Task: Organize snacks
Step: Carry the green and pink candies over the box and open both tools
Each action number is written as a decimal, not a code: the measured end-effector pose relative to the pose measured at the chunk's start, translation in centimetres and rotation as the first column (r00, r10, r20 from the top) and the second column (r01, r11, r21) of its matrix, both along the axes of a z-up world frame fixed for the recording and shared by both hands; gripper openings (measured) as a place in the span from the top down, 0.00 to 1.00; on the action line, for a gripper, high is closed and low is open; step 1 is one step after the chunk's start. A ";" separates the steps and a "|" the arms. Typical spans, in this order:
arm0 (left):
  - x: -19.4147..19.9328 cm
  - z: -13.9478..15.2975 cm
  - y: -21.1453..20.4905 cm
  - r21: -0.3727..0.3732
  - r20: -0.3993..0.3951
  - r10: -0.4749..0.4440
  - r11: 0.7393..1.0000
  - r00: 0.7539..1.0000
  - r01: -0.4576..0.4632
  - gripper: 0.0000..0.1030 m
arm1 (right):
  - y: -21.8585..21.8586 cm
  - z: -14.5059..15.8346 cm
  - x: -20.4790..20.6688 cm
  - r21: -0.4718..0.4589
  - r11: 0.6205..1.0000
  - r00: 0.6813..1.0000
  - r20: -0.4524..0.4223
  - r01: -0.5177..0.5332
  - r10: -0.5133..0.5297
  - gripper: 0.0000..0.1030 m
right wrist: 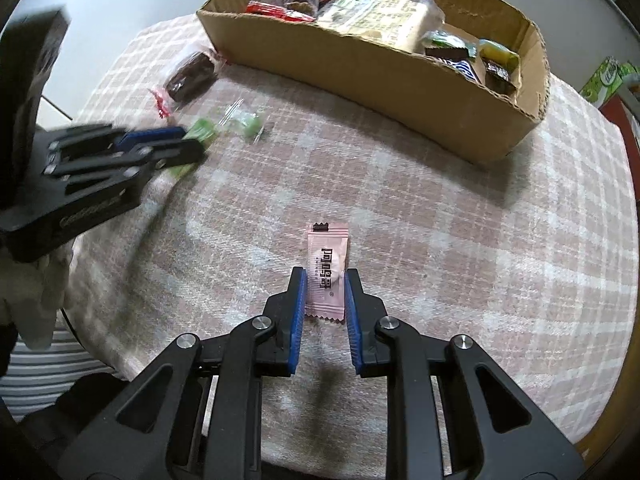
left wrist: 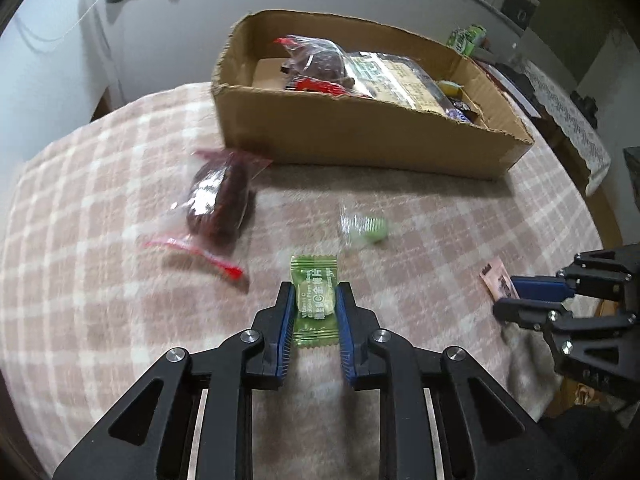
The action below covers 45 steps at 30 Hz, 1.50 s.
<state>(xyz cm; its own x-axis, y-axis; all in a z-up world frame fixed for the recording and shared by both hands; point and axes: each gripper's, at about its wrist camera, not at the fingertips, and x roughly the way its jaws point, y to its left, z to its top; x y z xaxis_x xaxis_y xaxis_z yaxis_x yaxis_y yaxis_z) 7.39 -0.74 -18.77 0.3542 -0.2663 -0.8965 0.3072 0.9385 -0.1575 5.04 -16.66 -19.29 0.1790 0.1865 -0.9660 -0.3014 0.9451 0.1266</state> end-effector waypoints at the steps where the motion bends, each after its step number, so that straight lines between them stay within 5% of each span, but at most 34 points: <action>1: -0.3 0.1 0.2 -0.005 0.000 0.005 1.000 1.000 -0.005 0.82 | -0.1 0.1 0.0 0.006 1.000 1.000 0.001 0.002 -0.002 0.81; 24: 3.2 9.7 -3.4 -0.100 0.189 -0.024 0.994 0.982 0.044 0.82 | -5.5 8.9 4.0 0.080 0.992 0.978 0.177 0.097 -0.110 0.81; 45: 9.5 9.8 -6.0 -0.103 0.207 -0.030 0.993 0.978 0.052 0.82 | -6.7 9.1 11.6 0.028 0.993 0.965 0.237 0.112 -0.116 0.81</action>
